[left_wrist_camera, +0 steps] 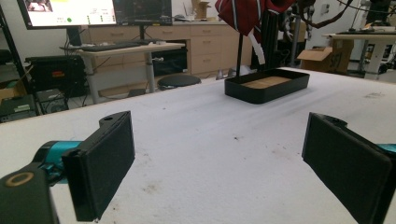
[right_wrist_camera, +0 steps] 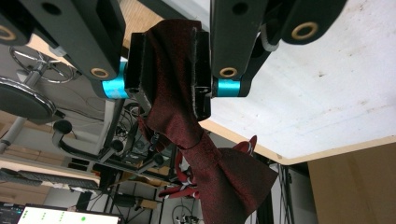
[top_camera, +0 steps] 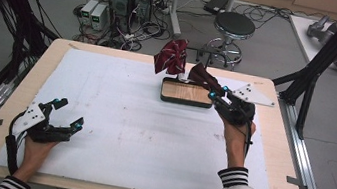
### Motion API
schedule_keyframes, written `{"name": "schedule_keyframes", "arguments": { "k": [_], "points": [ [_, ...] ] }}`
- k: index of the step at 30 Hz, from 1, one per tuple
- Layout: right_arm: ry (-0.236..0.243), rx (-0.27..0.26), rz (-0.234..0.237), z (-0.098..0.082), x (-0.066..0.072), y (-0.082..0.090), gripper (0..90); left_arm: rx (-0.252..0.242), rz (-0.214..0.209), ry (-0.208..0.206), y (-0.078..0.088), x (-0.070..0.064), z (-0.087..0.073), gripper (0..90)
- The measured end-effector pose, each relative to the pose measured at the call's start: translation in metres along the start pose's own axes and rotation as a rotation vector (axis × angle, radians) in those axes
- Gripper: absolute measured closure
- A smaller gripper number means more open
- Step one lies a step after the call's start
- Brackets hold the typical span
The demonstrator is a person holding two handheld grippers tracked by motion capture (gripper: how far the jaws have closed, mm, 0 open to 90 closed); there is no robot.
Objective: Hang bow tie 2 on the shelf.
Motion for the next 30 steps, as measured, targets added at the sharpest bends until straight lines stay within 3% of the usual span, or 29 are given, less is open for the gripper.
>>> {"name": "schedule_keyframes", "arguments": {
  "k": [11, 25, 30],
  "points": [
    [-0.011, -0.014, -0.030, 0.017, -0.011, -0.012, 74.6, -0.002, 0.002, 0.000, 0.000, 0.000, 0.000, 9.8],
    [-0.043, -0.026, -0.058, 0.017, -0.022, -0.023, 74.6, -0.001, 0.002, 0.000, 0.000, 0.000, 0.000, 9.8],
    [-0.038, -0.042, -0.061, 0.028, -0.022, -0.027, 74.6, 0.000, 0.002, -0.001, 0.000, 0.000, 0.000, 9.7]
  ]
}}
Point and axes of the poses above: each handheld gripper's, and its own axes: y roughly backward along the jaws, z roughly out of its top, x roughly to its left, the point moved 10 cm from there along -y, roughly forward along the jaws, and after that the axes turned 11 degrees about -y, right-handed, at the moved point
